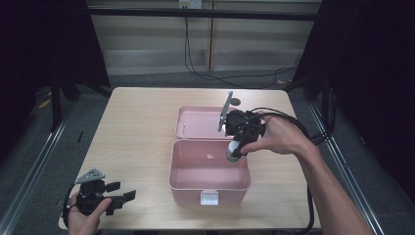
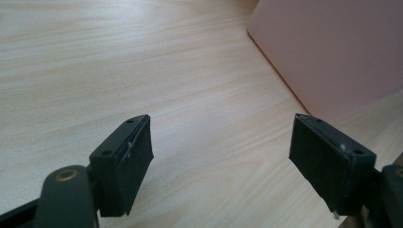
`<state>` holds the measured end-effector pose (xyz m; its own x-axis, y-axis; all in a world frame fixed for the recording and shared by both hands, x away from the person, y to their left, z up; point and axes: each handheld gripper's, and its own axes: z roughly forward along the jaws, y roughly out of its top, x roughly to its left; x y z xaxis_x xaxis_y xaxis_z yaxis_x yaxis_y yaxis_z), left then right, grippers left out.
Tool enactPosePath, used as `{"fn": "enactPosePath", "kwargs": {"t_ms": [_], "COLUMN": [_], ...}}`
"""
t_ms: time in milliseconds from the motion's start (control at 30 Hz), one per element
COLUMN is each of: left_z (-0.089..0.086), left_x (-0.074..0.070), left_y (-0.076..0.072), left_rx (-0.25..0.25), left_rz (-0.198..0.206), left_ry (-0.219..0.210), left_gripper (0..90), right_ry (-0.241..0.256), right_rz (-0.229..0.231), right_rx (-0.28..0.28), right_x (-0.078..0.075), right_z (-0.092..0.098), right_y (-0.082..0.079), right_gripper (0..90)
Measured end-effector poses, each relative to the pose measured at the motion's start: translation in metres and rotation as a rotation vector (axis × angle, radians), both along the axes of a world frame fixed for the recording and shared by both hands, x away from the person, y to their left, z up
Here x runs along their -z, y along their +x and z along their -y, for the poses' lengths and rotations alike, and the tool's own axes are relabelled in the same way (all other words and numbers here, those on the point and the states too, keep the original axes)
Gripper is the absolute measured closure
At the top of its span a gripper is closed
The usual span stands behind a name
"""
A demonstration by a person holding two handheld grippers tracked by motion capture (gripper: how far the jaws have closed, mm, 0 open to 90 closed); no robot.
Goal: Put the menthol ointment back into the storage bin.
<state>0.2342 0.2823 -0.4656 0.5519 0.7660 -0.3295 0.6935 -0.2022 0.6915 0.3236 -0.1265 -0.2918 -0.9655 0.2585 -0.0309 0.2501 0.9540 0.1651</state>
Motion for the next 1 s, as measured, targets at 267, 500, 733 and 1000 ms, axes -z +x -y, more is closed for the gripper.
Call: {"fn": "enactPosePath", "kwargs": {"t_ms": [267, 500, 733, 1000], "left_z": [0.0, 0.0, 0.0, 0.0], "left_x": [0.0, 0.0, 0.0, 0.0], "left_y": [0.0, 0.0, 0.0, 0.0], "left_rx": [0.003, 0.004, 0.001, 0.004], "left_rz": [0.001, 0.002, 0.001, 0.0], "left_ry": [0.001, 0.004, -0.001, 0.0], "left_gripper": [22.1, 22.1, 22.2, 22.2], "right_ry": [0.007, 0.011, 0.006, 0.015], "right_rz": [-0.003, -0.008, -0.019, -0.025], "right_rx": [-0.024, -0.049, -0.074, -0.101], "right_x": [0.006, 0.011, 0.018, 0.022], "right_z": [-0.011, -0.024, -0.041, -0.053], "right_y": [0.003, 0.004, 0.006, 0.009], "right_gripper": [51.2, 51.2, 51.3, 51.2]}}
